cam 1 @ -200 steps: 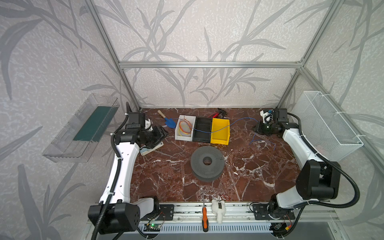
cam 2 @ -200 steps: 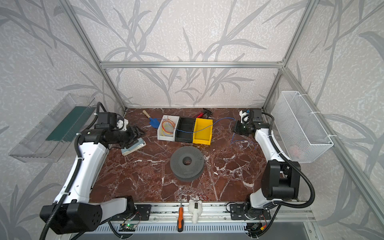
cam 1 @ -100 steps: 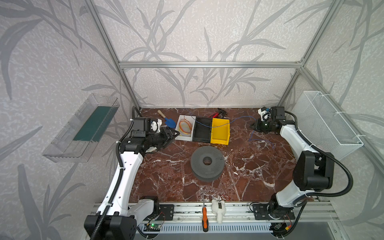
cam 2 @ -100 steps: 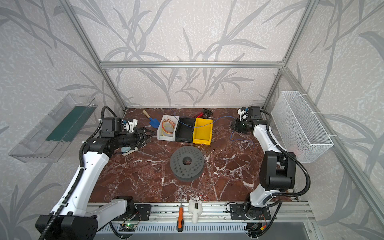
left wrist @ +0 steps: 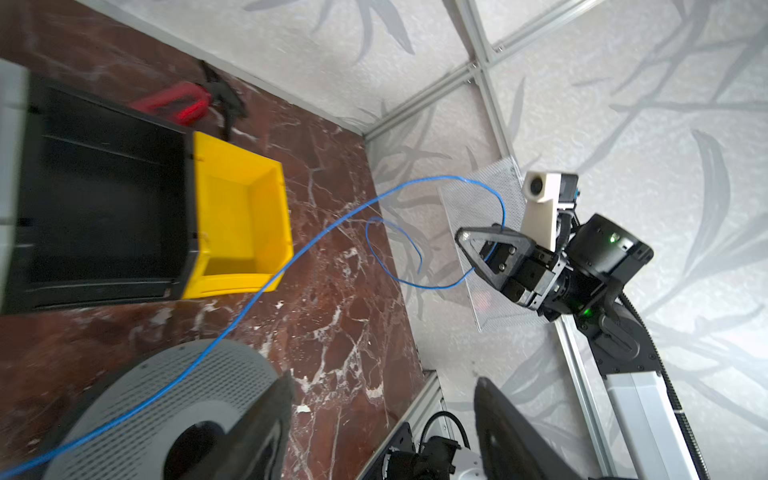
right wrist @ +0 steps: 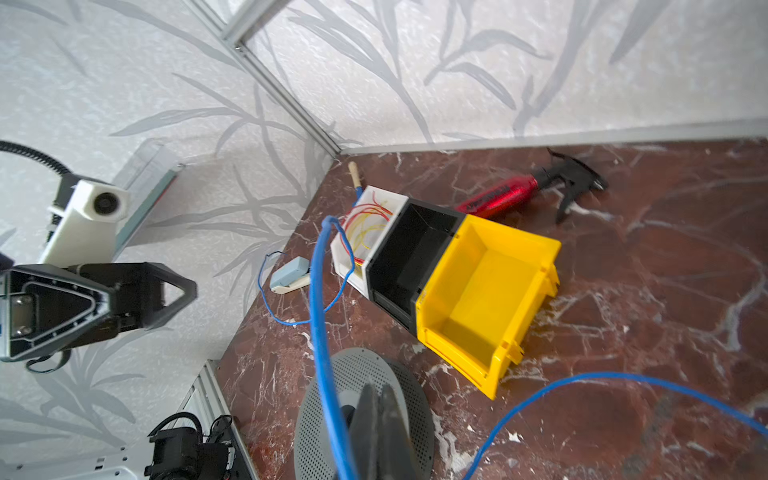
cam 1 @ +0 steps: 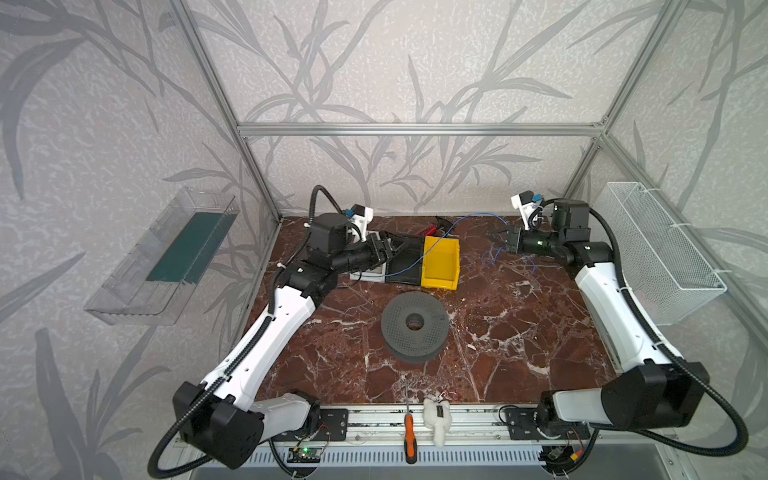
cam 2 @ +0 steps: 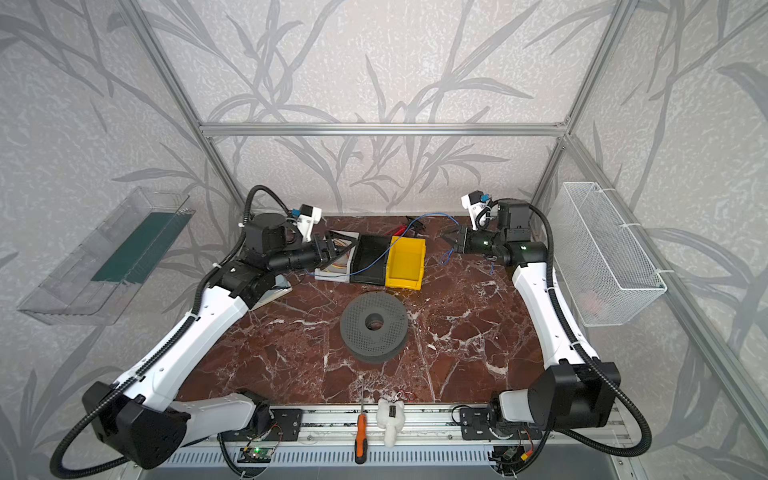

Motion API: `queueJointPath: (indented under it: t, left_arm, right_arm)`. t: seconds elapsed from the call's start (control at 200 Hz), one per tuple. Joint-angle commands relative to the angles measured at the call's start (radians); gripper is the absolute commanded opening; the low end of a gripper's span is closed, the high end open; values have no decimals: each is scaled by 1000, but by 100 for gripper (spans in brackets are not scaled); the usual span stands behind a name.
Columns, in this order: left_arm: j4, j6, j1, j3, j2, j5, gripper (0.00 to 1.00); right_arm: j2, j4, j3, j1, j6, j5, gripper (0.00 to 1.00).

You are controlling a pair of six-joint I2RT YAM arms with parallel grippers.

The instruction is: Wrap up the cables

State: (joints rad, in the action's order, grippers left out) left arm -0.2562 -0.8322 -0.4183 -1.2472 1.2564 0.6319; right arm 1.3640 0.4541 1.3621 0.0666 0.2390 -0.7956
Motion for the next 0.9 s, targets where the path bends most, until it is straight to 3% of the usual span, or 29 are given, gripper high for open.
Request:
queueJointPath:
  t: [0.0, 0.185, 0.295, 0.61, 0.73, 0.81, 0.895]
  left_arm:
    - [150, -56, -88, -40, 25, -86, 70]
    - [335, -151, -198, -114, 130, -152, 70]
    - [336, -153, -248, -189, 212, -167, 70]
    - [356, -182, -275, -218, 319, -218, 67]
    - [363, -160, -275, -214, 317, -258, 54]
    - [363, -153, -274, -220, 321, -267, 24]
    - [347, -148, -274, -228, 319, -279, 2]
  right_arm:
    - [-41, -18, -7, 61, 13, -17, 0]
    - [-95, -46, -60, 206, -1, 76, 0]
    - [-116, -39, -74, 284, -27, 151, 0]
    - [-166, -59, -118, 391, -66, 229, 0]
    - [-164, -35, -121, 408, -95, 220, 0]
    - [-164, -17, -124, 418, -117, 208, 0]
    - [-165, 5, -128, 420, -126, 213, 0]
